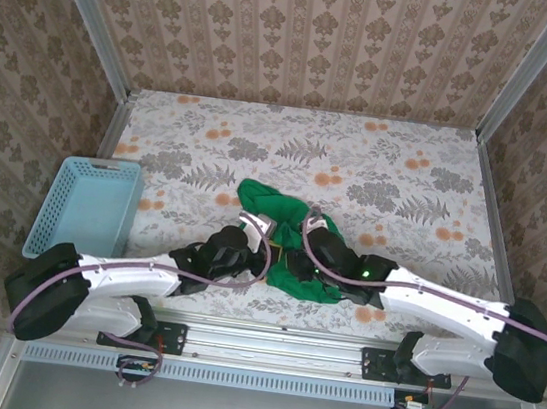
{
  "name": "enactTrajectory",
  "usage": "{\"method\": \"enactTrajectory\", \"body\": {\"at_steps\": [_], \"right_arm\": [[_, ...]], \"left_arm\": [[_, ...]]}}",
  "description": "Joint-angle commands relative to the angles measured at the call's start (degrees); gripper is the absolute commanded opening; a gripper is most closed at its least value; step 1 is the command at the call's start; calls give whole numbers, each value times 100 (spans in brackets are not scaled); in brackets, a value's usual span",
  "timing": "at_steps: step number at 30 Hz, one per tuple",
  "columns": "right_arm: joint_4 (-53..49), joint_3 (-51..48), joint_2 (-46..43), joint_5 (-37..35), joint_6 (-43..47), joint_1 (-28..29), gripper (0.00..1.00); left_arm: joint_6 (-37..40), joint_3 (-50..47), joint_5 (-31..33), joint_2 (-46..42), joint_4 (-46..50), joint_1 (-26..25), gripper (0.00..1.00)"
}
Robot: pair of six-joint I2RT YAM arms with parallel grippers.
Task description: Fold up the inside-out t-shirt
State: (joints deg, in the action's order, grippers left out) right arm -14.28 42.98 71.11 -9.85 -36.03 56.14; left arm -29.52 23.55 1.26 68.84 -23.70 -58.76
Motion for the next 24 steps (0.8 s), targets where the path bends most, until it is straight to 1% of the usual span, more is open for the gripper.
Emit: {"method": "enactTrajectory", "body": {"at_steps": [1, 3, 5, 9, 13, 16, 18, 21, 22, 24], "right_arm": [[252, 338, 461, -88, 260, -114, 27], [158, 520, 757, -132, 334, -255, 27], [-59, 721, 1040, -395, 439, -323, 27], [-330, 958, 1302, -646, 703, -362, 30], [-515, 994, 1492, -685, 835, -406, 31], [-558, 960, 1580, -558, 890, -403, 32], [-507, 873, 1569, -481, 844, -396, 35], [-527, 800, 1564, -634, 750, -409, 36], [-593, 806, 1564, -759, 705, -418, 29], [-1004, 925, 1562, -1307, 396, -464, 14]], "left_arm": [[-222, -172, 1, -121, -126, 102, 2], [-305, -270, -10, -117, -180, 158, 2], [-382, -317, -38, -116, -234, 195, 2], [-412, -317, -77, -80, -274, 259, 2], [-423, -318, -184, -42, -335, 366, 2], [-442, -309, -289, 28, -419, 450, 2], [-479, -324, -349, 83, -504, 512, 0], [-509, -351, -416, 121, -611, 578, 0], [-512, -364, -450, 129, -619, 600, 0], [-512, -353, -527, 147, -636, 645, 0]]}}
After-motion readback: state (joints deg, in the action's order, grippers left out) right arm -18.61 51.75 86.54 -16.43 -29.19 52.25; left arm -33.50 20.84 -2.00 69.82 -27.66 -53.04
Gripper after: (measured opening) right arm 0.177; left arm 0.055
